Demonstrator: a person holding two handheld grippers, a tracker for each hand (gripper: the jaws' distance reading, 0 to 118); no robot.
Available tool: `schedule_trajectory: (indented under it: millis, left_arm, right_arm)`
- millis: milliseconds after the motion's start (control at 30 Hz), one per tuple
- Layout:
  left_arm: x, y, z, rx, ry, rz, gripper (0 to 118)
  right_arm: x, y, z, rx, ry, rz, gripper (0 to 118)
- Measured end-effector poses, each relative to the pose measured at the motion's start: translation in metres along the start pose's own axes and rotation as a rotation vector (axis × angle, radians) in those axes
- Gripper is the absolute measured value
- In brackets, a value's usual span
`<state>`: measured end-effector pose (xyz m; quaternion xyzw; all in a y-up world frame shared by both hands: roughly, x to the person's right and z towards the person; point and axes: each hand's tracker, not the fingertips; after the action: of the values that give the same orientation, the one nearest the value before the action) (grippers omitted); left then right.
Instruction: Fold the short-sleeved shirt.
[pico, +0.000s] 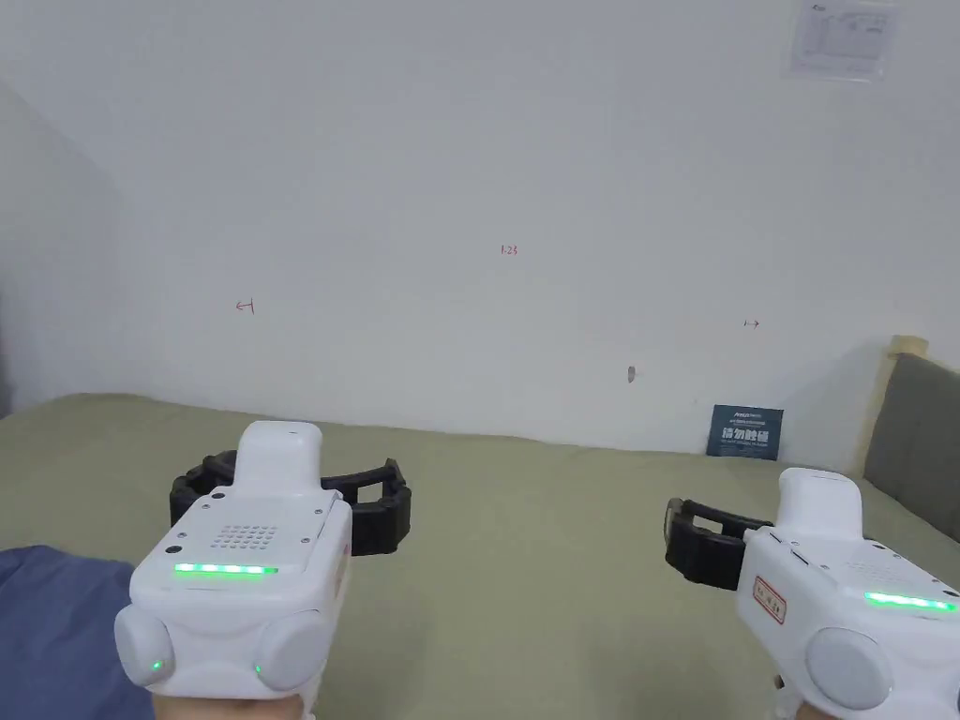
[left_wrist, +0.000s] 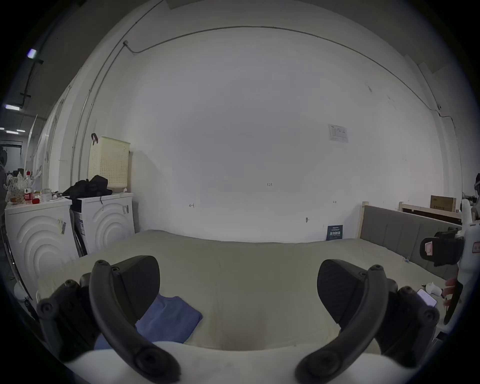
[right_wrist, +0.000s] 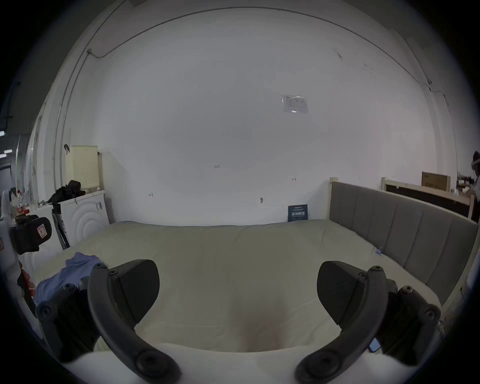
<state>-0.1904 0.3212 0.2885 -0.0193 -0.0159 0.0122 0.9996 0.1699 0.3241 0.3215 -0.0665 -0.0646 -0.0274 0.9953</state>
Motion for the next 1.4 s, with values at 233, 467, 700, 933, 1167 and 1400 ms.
schedule_trajectory:
  millis: [233,467,700,933,1167,1400]
  left_arm:
    - [-0.001,0.008,0.002,-0.008,0.009,0.010,118]
    - [0.002,0.007,0.002,-0.015,0.018,-0.016,118]
    - [0.008,0.010,0.002,-0.031,0.055,-0.067,118]
    - [0.014,0.004,0.011,-0.004,0.050,-0.085,1]
    - [0.007,0.005,0.006,-0.042,0.020,-0.037,1]
    - [-0.034,0.009,0.037,-0.052,0.091,-0.041,1]
  right_arm:
    - [-0.006,0.007,0.005,0.019,-0.004,0.054,117]
    - [-0.007,0.002,0.005,0.002,-0.009,0.049,117]
    - [-0.009,0.005,0.007,-0.001,0.011,0.060,118]
    - [-0.013,-0.003,0.015,0.004,0.002,0.101,0]
    - [-0.011,-0.013,0.020,-0.024,0.001,0.074,0]
    - [-0.048,-0.004,0.022,-0.008,0.110,0.095,0]
